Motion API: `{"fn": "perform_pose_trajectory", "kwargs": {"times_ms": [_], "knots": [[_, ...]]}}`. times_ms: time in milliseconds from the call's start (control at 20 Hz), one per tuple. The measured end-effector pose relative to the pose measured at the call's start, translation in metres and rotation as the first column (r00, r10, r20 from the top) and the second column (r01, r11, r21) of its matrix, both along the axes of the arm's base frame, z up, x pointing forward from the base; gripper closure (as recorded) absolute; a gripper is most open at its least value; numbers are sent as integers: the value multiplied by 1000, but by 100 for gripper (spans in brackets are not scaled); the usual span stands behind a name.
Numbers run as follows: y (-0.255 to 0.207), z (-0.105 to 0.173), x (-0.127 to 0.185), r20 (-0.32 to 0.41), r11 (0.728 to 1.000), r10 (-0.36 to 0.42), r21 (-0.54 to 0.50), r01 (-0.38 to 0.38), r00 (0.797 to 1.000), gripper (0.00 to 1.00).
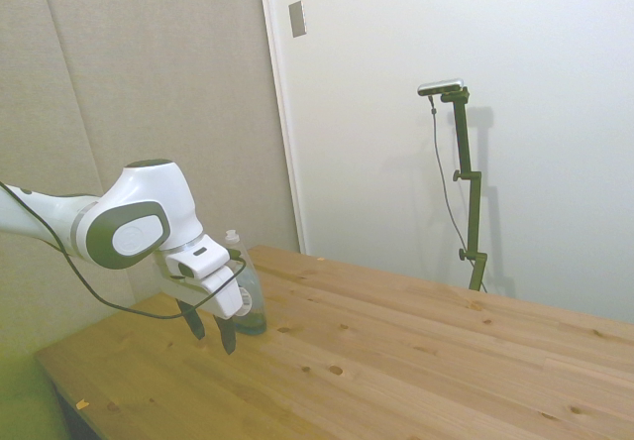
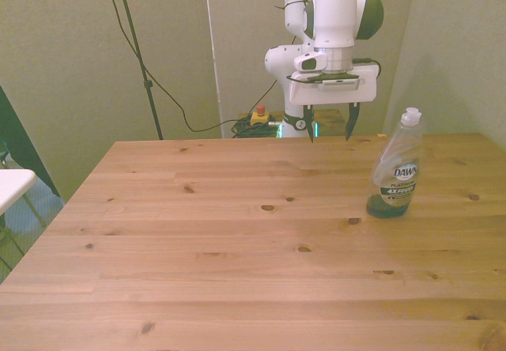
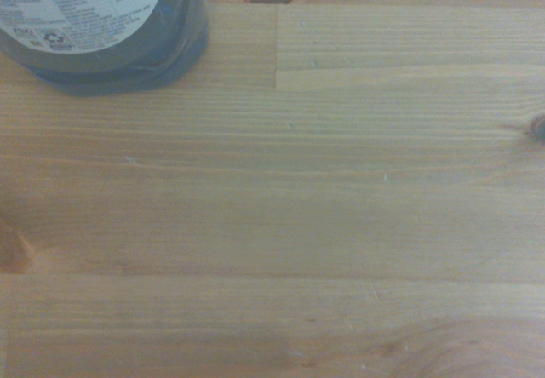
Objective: Knock down the dish soap
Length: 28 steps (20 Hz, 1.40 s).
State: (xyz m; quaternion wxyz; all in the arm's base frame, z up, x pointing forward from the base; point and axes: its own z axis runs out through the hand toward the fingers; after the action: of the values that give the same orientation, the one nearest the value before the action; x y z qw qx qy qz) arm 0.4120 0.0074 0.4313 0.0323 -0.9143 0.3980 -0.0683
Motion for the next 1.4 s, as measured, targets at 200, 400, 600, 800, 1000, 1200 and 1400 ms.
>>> {"fn": "perform_pose_trajectory", "kwargs": {"times_ms": [200, 400, 600, 800, 1000, 1200, 1400], "knots": [[4, 3, -2, 9, 1000, 3, -5, -3, 1000, 100], [32, 17, -4, 76, 1000, -14, -22, 16, 997, 100], [63, 11, 1, 114, 998, -31, -47, 37, 993, 100], [84, 5, 15, 145, 996, -42, -74, 53, 989, 100], [95, 8, 32, 160, 994, -48, -85, 62, 986, 100], [100, 9, 48, 170, 993, -56, -96, 73, 984, 100], [104, 10, 70, 183, 991, -63, -106, 83, 981, 100]]}}
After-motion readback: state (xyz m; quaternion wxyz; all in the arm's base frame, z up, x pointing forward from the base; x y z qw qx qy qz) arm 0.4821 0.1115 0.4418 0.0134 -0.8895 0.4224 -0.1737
